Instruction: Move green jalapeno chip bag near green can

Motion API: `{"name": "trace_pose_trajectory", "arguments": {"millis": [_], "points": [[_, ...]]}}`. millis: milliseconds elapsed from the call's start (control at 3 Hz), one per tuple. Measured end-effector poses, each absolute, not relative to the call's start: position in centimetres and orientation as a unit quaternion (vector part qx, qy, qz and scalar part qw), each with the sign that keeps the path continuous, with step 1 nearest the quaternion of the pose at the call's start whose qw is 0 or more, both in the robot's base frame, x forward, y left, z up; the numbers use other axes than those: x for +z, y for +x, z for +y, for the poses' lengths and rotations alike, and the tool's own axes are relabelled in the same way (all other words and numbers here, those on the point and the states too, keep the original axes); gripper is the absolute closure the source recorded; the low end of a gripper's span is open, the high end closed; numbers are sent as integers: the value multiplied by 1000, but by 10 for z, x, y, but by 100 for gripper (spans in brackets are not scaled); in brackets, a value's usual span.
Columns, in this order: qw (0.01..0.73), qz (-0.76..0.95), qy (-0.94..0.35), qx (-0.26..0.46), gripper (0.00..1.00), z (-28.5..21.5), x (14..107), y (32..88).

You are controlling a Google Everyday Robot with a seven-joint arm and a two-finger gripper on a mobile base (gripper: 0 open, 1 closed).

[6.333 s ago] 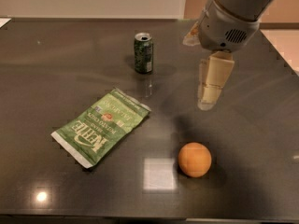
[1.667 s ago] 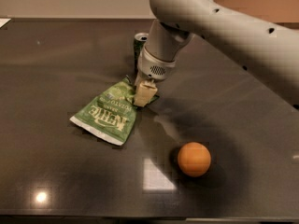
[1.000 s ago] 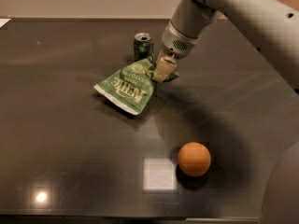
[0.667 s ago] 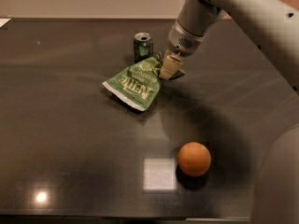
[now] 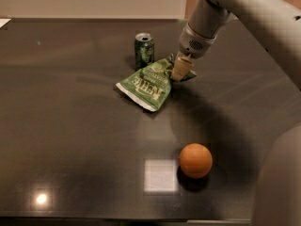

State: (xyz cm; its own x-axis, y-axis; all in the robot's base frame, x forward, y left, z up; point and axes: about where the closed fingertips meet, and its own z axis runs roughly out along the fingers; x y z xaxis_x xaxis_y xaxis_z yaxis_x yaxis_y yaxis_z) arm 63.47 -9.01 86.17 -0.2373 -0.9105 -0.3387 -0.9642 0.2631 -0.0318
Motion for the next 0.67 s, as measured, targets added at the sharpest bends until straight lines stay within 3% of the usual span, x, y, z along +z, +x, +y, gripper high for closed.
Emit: {"name": "trace_pose_trajectory", "arguments": {"millis": [667], "points": [[156,787,-590,91,15,-94,862,640]]}}
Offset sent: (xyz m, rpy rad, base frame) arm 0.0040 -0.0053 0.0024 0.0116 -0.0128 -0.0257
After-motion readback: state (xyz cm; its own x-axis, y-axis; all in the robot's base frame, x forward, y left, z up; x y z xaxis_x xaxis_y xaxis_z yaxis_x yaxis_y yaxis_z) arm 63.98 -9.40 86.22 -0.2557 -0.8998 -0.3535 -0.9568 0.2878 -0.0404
